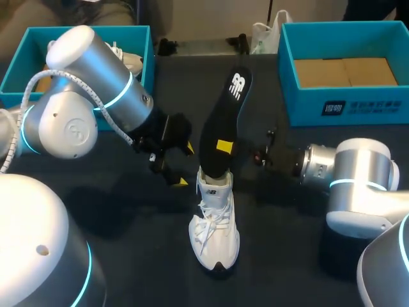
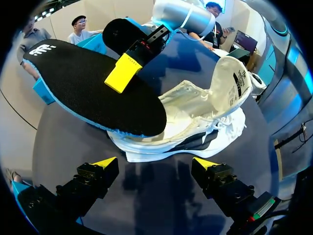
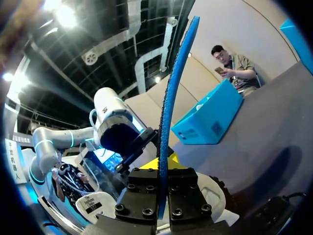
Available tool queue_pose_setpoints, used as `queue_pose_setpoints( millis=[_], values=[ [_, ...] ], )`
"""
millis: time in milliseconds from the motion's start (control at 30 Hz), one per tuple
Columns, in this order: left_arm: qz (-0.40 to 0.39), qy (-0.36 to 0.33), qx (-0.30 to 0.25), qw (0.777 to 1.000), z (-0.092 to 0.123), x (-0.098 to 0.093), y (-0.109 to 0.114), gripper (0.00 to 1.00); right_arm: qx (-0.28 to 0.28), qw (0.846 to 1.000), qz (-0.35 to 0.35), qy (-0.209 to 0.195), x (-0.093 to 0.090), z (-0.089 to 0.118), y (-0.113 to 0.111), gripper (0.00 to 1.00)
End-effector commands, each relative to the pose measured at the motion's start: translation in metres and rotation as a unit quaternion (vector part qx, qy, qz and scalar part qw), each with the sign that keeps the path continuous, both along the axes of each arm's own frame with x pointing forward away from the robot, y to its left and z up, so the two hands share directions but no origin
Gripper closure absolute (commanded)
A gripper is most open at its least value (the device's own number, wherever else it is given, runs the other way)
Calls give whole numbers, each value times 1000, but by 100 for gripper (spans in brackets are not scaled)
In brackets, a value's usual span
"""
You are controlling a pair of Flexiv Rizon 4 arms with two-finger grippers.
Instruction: Take the shoe out of the shoebox, open the shoe tongue, remove and reinsert the insole, then place the shoe into the shoebox
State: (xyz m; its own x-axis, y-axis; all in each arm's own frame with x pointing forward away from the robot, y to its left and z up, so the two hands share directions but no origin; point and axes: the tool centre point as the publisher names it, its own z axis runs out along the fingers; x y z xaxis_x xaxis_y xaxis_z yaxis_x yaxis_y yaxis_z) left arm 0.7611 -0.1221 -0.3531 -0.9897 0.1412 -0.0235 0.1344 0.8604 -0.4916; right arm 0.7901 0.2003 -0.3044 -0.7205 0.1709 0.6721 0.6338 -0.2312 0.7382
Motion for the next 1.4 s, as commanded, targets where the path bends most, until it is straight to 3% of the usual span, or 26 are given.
queue_pose_setpoints(
  millis=[33,833,1400],
  values=[
    [0,-1,0,1000,0,-1,0,0,-2,1000,6,1,3,0,4,100],
    [0,-1,0,1000,0,-1,0,0,-15,1000,14,-24,-5,-10,-1,100],
    [0,-1,0,1000,0,-1,0,0,-27,1000,15,-6,-24,-28,1,100]
  ],
)
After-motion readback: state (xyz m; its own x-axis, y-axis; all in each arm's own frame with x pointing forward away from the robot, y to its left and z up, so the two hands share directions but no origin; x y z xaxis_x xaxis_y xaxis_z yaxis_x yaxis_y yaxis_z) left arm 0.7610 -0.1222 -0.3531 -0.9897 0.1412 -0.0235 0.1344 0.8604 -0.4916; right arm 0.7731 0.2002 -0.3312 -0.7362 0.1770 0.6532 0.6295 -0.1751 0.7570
